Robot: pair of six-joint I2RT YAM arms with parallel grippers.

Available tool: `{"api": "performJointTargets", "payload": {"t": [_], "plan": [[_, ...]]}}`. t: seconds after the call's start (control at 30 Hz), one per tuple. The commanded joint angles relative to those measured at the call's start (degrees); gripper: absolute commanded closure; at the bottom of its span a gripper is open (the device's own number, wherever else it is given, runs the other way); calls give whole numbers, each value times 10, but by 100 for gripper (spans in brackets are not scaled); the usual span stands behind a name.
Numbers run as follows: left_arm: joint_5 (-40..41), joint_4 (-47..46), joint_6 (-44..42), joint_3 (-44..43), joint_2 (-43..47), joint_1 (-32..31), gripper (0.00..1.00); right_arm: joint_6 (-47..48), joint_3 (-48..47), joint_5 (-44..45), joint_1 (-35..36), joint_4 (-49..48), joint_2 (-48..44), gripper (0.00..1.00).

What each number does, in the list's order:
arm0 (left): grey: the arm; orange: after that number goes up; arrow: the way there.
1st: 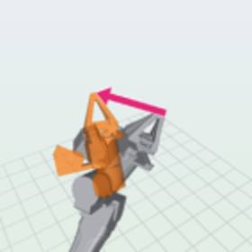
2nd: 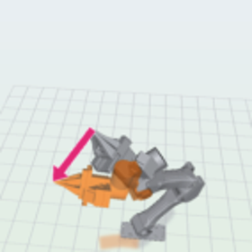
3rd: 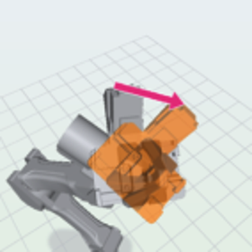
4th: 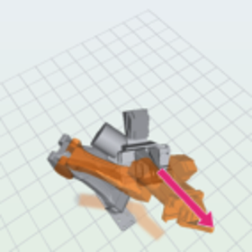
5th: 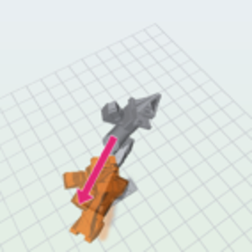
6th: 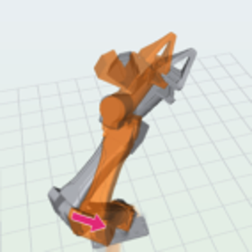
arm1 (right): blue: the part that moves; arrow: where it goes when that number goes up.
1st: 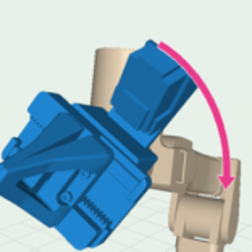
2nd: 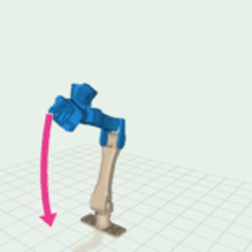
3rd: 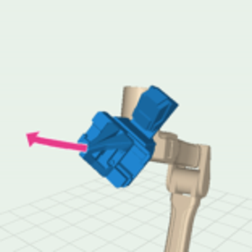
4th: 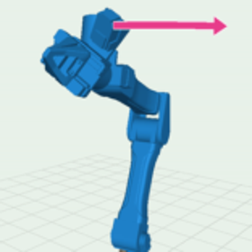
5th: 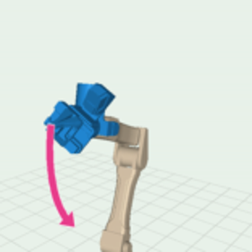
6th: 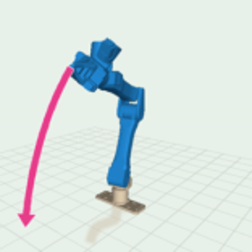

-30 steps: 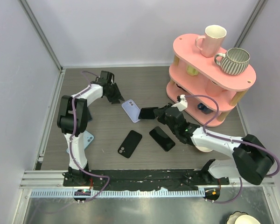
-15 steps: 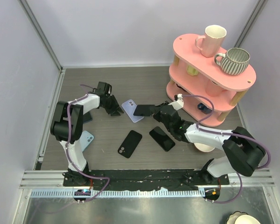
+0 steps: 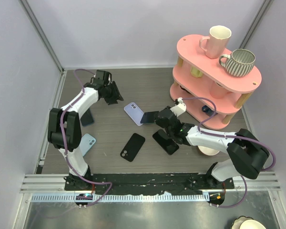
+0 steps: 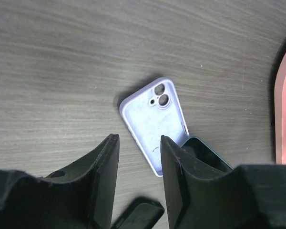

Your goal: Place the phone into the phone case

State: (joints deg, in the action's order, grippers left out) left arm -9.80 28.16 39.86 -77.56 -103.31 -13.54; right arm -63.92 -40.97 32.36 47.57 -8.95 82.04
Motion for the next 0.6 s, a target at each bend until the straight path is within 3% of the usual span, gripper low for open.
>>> {"api": "performJointTargets", "payload": {"t": [0.0, 0.17, 0.33, 0.57], "plan": [[14, 43, -44, -59, -27, -2, 55, 89, -48, 60, -9, 19, 1, 99], [-11, 52, -50, -73, -60, -2, 55, 129, -50, -31, -55, -42, 13, 99], [-32, 41, -40, -68, -82, 1, 56, 125, -54, -112, -57, -124, 3, 99], [-79, 15, -8, -40, -99, 4, 60, 82, -58, -115, -43, -179, 16, 99]]}}
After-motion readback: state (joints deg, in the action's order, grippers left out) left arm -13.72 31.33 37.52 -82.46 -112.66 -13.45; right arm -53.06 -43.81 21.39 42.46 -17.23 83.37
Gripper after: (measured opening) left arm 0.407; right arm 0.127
